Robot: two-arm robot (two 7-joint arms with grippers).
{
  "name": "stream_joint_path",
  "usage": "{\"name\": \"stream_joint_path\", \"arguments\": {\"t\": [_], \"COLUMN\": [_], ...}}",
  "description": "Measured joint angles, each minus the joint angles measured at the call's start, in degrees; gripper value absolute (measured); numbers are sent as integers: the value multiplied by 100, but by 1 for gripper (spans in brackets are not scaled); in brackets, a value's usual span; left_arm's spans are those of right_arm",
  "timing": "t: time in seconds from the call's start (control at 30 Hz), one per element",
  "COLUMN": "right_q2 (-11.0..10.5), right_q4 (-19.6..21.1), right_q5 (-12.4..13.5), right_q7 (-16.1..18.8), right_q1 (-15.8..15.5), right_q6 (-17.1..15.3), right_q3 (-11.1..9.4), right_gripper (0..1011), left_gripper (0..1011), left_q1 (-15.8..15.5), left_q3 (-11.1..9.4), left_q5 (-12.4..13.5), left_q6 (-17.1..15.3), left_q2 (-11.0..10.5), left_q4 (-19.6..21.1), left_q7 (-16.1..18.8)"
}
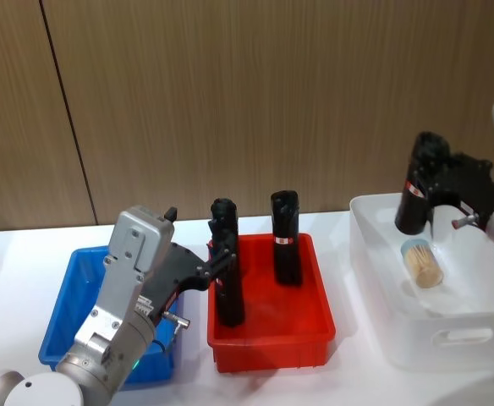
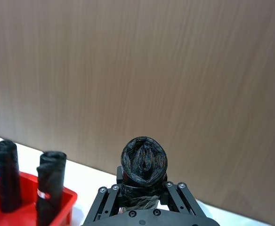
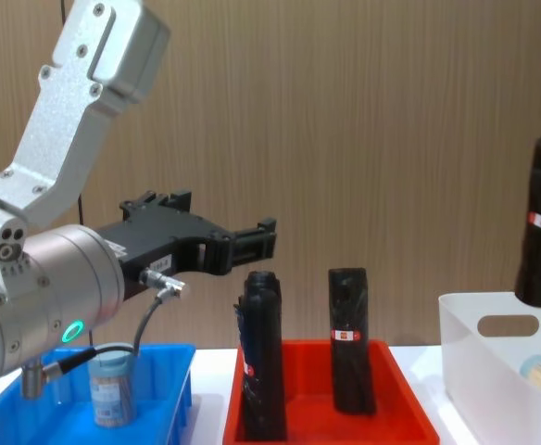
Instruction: Pick the cotton swabs from the blue box and place them into the white box.
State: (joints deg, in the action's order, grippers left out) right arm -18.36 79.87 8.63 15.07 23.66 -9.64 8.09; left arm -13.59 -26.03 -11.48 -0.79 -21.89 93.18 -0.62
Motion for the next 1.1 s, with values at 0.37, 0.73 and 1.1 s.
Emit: {"name": "stream_joint_path", "arguments": {"t": [0.37, 0.73, 1.1], "right_q2": [-87, -132, -168], "right_q4": [-291, -373, -328], "right_q5": [10, 110, 211], "right_q7": [-40, -49, -18], "right_q1": [-166, -334, -448], "right_q6": [1, -35, -65], "right_q3": [-68, -102, -135], "right_gripper": [358, 358, 624], "left_gripper": [1004, 1004, 1004], "left_q1": [0, 0, 0], "left_q3": [0, 0, 0], "left_q5": [0, 0, 0], "left_q6": [0, 0, 0], "left_q2": [0, 0, 0], "left_q4": [0, 0, 0], "left_q7": [0, 0, 0]}}
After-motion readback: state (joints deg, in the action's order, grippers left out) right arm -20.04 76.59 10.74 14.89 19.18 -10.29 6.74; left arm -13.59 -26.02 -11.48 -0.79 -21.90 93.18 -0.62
